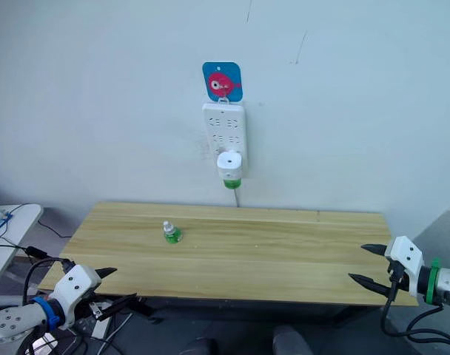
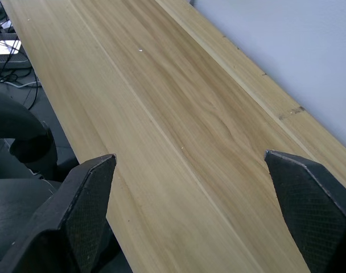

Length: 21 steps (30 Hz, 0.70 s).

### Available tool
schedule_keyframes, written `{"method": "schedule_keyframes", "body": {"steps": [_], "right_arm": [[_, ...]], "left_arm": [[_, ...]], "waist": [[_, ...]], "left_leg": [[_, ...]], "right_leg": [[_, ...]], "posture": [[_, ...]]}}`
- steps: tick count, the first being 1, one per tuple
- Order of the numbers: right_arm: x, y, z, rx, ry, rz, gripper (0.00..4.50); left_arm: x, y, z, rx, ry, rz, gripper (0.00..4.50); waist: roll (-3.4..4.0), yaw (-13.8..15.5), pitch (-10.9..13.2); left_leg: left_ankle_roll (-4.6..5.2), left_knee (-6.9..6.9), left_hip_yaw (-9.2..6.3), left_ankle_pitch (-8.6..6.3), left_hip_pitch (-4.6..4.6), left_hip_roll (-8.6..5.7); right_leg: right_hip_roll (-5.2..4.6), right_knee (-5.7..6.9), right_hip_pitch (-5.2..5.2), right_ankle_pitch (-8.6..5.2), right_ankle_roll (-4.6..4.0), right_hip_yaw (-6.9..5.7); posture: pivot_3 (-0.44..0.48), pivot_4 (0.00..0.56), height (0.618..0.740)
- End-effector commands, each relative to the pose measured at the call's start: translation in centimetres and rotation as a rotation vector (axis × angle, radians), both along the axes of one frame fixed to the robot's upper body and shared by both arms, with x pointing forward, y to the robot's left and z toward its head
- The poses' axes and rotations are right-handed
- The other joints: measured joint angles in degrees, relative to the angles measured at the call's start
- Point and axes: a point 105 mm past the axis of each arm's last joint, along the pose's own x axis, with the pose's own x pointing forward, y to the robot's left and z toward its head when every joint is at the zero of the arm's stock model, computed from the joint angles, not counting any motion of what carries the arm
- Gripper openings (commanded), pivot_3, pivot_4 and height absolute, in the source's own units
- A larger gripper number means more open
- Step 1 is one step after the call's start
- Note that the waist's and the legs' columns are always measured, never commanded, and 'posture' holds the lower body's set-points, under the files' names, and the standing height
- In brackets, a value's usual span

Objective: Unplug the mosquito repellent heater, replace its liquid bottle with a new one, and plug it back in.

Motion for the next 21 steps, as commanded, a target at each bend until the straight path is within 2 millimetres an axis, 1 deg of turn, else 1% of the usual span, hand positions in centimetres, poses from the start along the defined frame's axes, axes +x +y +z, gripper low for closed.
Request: {"method": "schedule_keyframes", "body": {"steps": [1,5,8,13,15,18,21], "right_arm": [[0.6,0.0,1.5,-0.016,-0.062,0.017,4.36],[0.6,0.2,1.9,-0.017,-0.072,0.018,4.36],[0.6,0.2,2.0,-0.020,-0.074,0.017,4.36],[0.6,0.2,2.1,-0.026,-0.080,0.016,4.36],[0.6,0.2,2.2,-0.027,-0.080,0.016,4.36],[0.5,0.3,2.2,-0.028,-0.080,0.016,4.36],[0.4,0.4,2.2,-0.027,-0.080,0.018,4.36]], "left_arm": [[0.6,-0.1,0.8,-0.026,-0.036,-0.010,4.50],[0.5,-0.5,0.8,-0.075,-0.010,-0.036,4.50],[0.7,-0.4,1.1,-0.071,-0.031,-0.044,4.50],[0.6,-0.2,1.1,-0.103,-0.018,-0.016,4.50],[0.6,0.2,0.9,-0.093,-0.010,-0.006,4.50],[0.1,0.0,0.7,-0.085,0.013,-0.042,4.50],[0.1,0.6,0.5,-0.036,-0.005,-0.032,4.50]], "waist": [[0.00,0.1,0.0],[0.02,0.3,0.0],[0.02,0.3,0.0],[0.01,0.3,0.1],[0.01,0.3,0.1],[-0.05,0.3,0.3],[-0.15,0.3,0.6]], "left_leg": [[0.00,0.00,0.00,0.00,0.00,0.00],[0.00,0.00,0.00,0.00,0.00,0.00],[-0.01,0.00,0.00,-0.01,-0.01,0.00],[0.00,0.00,0.01,0.00,0.00,0.00],[0.00,0.00,0.01,-0.01,0.00,0.00],[0.00,0.00,0.01,-0.01,0.00,0.00],[-0.01,0.00,0.01,-0.01,0.00,0.01]], "right_leg": [[0.00,0.00,0.00,0.00,0.00,0.00],[0.00,0.00,-0.01,0.00,0.00,-0.01],[0.00,0.00,0.00,0.00,0.00,-0.01],[0.00,0.00,0.00,0.00,0.00,0.00],[0.00,0.00,0.00,0.00,0.00,0.00],[0.01,0.00,0.00,0.00,0.00,-0.01],[0.00,0.00,0.00,0.00,0.00,0.00]], "posture": [[-0.014,0.084,0.740],[-0.018,0.085,0.740],[-0.020,0.087,0.740],[-0.023,0.094,0.740],[-0.025,0.095,0.740],[-0.028,0.103,0.740],[-0.029,0.111,0.740]]}}
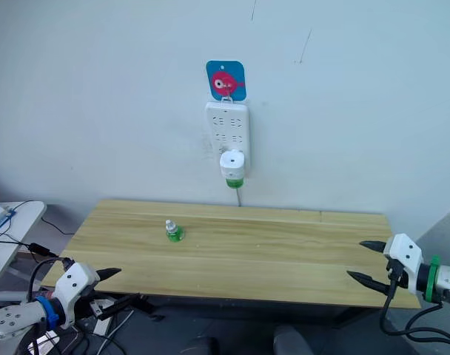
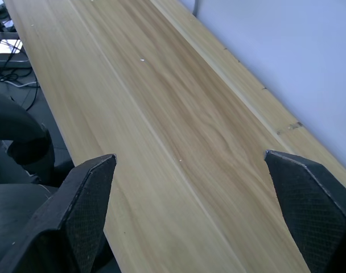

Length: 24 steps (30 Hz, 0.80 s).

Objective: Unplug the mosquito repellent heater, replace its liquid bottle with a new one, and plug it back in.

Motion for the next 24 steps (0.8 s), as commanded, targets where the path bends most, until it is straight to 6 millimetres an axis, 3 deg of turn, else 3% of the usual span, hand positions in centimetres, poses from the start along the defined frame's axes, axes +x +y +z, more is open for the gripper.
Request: {"method": "schedule_keyframes", "body": {"steps": [1,10,15,24], "right_arm": [[0.2,0.0,1.1,-0.017,-0.041,0.004,4.36],[-0.5,0.7,1.5,-0.010,-0.058,0.013,4.36],[-0.8,4.5,4.0,0.064,-0.142,0.074,4.36],[0.2,13.4,11.3,0.344,-0.323,0.086,4.36]], "left_arm": [[0.1,0.9,0.7,0.059,-0.044,0.007,4.50],[-0.7,1.2,1.7,-0.007,-0.027,0.056,4.50],[4.1,-0.8,7.2,-0.173,-0.206,0.106,4.50],[12.0,-6.8,15.6,-0.356,-0.391,-0.006,4.50]], "waist": [[-0.09,0.0,0.3],[-0.23,0.0,2.7],[-0.14,0.8,4.7],[-0.32,0.6,6.4]], "left_leg": [[0.00,0.00,0.00,0.00,0.00,0.00],[0.01,0.03,0.06,0.00,0.00,0.06],[0.01,0.07,0.18,0.00,-0.11,0.06],[0.05,0.09,0.21,-0.05,-0.55,0.03]], "right_leg": [[0.00,0.00,0.00,0.00,0.00,0.00],[-0.10,0.03,-0.01,0.00,0.00,0.02],[-0.23,0.04,-0.04,-0.01,0.02,-0.03],[-0.10,0.05,-0.03,-0.08,0.27,-0.06]], "posture": [[-0.031,0.119,0.740],[-0.061,0.185,0.740],[-0.109,0.217,0.740],[-0.201,0.254,0.740]]}}
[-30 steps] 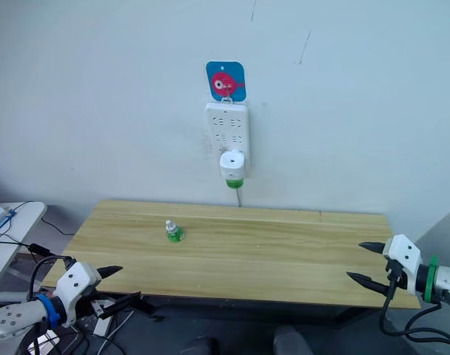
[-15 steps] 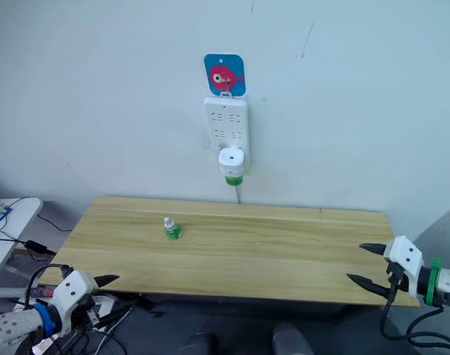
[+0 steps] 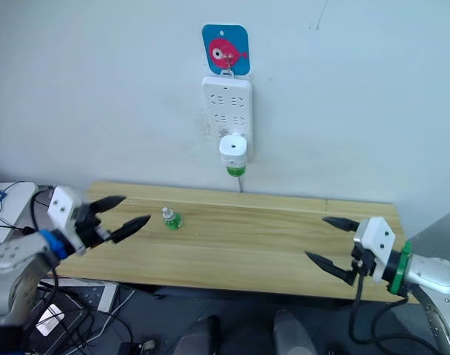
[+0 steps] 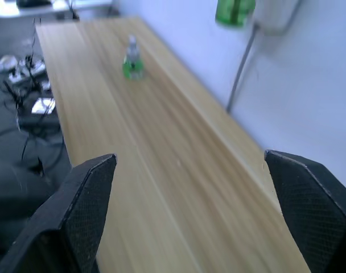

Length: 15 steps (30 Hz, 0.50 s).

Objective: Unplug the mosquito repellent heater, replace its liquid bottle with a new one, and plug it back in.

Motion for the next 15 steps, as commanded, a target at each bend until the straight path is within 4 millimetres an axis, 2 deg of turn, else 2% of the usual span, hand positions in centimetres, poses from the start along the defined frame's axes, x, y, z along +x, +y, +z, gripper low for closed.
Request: {"method": "schedule_keyframes", "body": {"steps": [1,5,9,15], "right_arm": [[0.2,2.9,3.4,0.094,-0.085,0.017,4.36],[1.7,4.8,6.1,0.144,-0.163,-0.014,4.50],[2.2,5.6,7.2,0.156,-0.171,-0.024,4.50],[2.0,6.3,7.6,0.179,-0.161,-0.024,4.50]], "left_arm": [[2.0,-2.3,3.0,-0.073,-0.067,-0.065,4.50],[4.9,-4.0,5.2,-0.123,-0.126,-0.094,3.60],[6.7,-5.1,6.3,-0.141,-0.150,-0.123,3.60],[8.5,-6.5,6.8,-0.136,-0.169,-0.180,3.60]], "waist": [[-0.09,-0.4,0.5],[-0.18,-1.4,0.8],[-0.21,-2.5,1.3],[-0.20,-3.2,2.2]], "left_leg": [[0.00,0.03,-0.07,0.01,-0.08,0.02],[0.00,0.03,-0.14,0.01,-0.17,0.01],[0.01,0.03,-0.30,0.00,-0.28,-0.01],[0.03,0.03,-0.57,-0.01,-0.59,0.01]], "right_leg": [[0.09,0.01,-0.04,0.16,0.27,0.00],[0.15,-0.01,-0.04,0.27,0.48,-0.01],[0.15,-0.03,-0.06,0.27,0.51,-0.10],[0.21,0.05,-0.33,0.28,0.53,-0.31]], "posture": [[-0.207,0.256,0.740],[-0.250,0.266,0.740],[-0.272,0.276,0.740],[-0.298,0.291,0.740]]}}
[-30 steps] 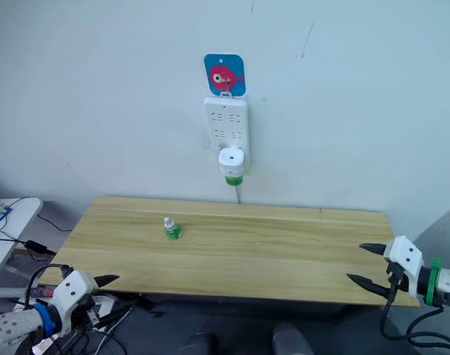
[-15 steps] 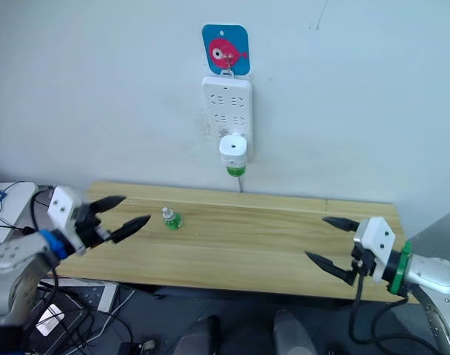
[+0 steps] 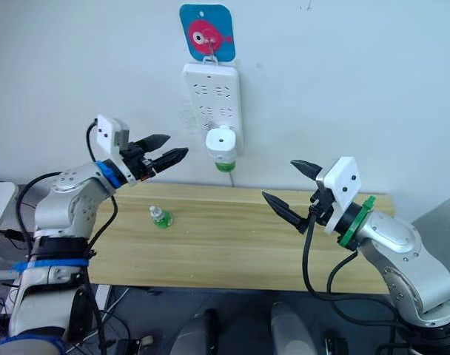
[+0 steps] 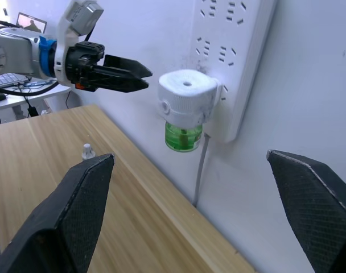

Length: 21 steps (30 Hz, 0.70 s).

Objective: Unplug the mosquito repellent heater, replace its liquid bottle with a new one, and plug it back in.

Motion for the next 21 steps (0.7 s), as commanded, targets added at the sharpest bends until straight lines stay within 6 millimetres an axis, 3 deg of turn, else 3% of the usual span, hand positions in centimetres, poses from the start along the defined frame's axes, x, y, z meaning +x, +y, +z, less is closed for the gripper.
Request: {"method": "schedule_keyframes", "body": {"steps": [1,9,21], "right_arm": [[-1.0,0.7,1.4,0.023,-0.048,0.025,4.50],[-1.6,1.3,1.4,0.051,-0.032,0.027,4.50],[-1.8,1.5,1.3,0.057,-0.021,0.028,4.50]], "left_arm": [[0.5,-0.4,1.3,0.027,-0.066,-0.028,3.60],[1.9,-2.1,2.1,0.039,-0.118,-0.092,3.60],[2.1,-4.3,3.5,0.095,-0.169,-0.228,3.60]], "waist": [[-0.01,-0.2,0.1],[-0.05,-1.2,0.3],[-0.13,-2.6,0.8]], "left_leg": [[0.00,-0.01,0.00,0.00,-0.01,0.00],[0.00,-0.01,-0.05,0.00,-0.04,-0.02],[0.00,-0.01,-0.13,0.01,-0.06,-0.03]], "right_leg": [[0.00,0.00,0.00,0.01,-0.01,0.00],[-0.01,-0.02,0.01,-0.05,0.10,-0.03],[0.00,-0.02,0.02,-0.06,0.11,-0.09]], "posture": [[-0.301,0.292,0.740],[-0.320,0.291,0.740],[-0.333,0.293,0.740]]}}
